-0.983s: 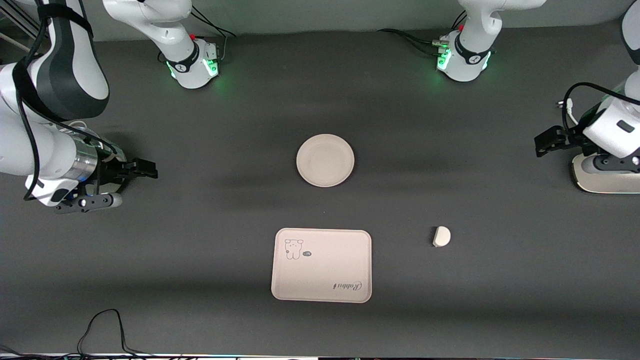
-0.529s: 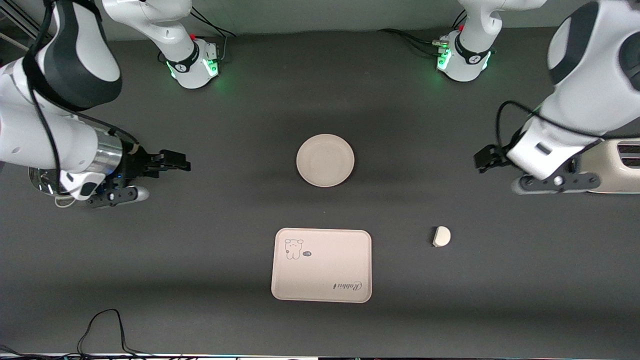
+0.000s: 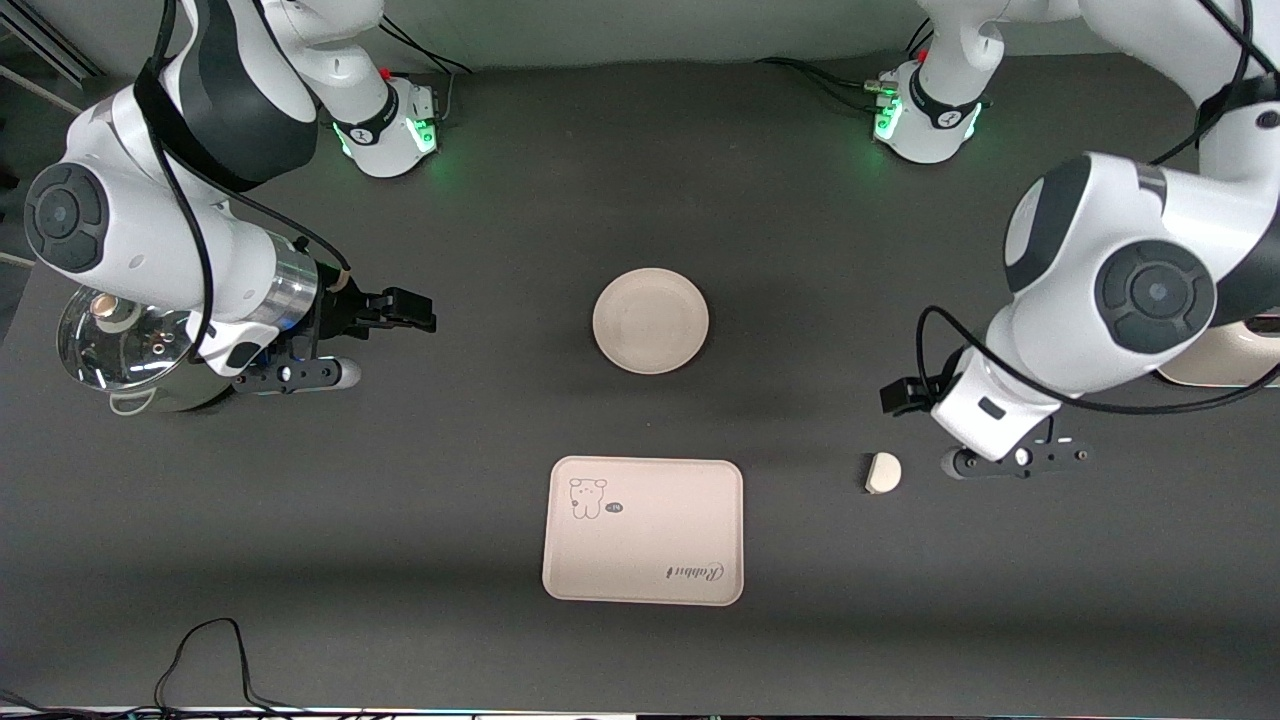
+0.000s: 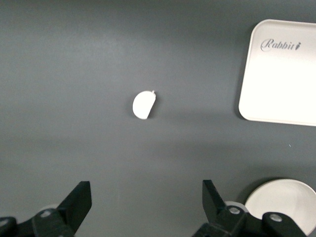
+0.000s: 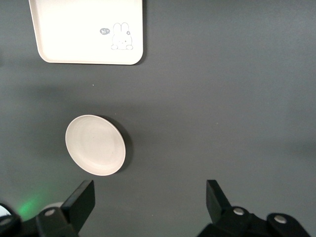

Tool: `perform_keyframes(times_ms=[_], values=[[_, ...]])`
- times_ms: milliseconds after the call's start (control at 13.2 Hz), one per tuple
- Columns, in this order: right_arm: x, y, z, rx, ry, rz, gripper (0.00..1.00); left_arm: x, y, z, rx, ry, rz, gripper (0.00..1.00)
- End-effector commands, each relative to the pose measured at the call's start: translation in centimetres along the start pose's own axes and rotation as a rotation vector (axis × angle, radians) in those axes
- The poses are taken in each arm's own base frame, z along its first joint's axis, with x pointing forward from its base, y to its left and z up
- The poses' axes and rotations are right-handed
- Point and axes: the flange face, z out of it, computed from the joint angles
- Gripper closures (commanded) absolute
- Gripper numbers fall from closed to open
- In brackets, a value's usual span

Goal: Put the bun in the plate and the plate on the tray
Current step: 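Reach the open left gripper down toward the white bun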

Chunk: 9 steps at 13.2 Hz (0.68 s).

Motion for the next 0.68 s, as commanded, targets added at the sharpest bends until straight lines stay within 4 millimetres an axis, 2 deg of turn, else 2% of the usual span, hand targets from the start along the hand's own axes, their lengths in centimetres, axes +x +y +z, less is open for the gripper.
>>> perform_keyframes(times_ms=[0,227,605], values=[[0.1,0.0,-0.6,-0.012,0.014,0.021,0.00,2.4,-1.4,6.0,0.010,-0.023,0.082,0.00],[0.2,0.0,-0.6,-0.011,0.017,0.020,0.00,4.6,-1.9,13.1,0.003,-0.020,0.086,0.00],[0.2,-0.1,-0.4,-0.010,0.014,0.021,0.00,3.9,-1.9,22.4,-0.021,0.061,0.105,0.00]])
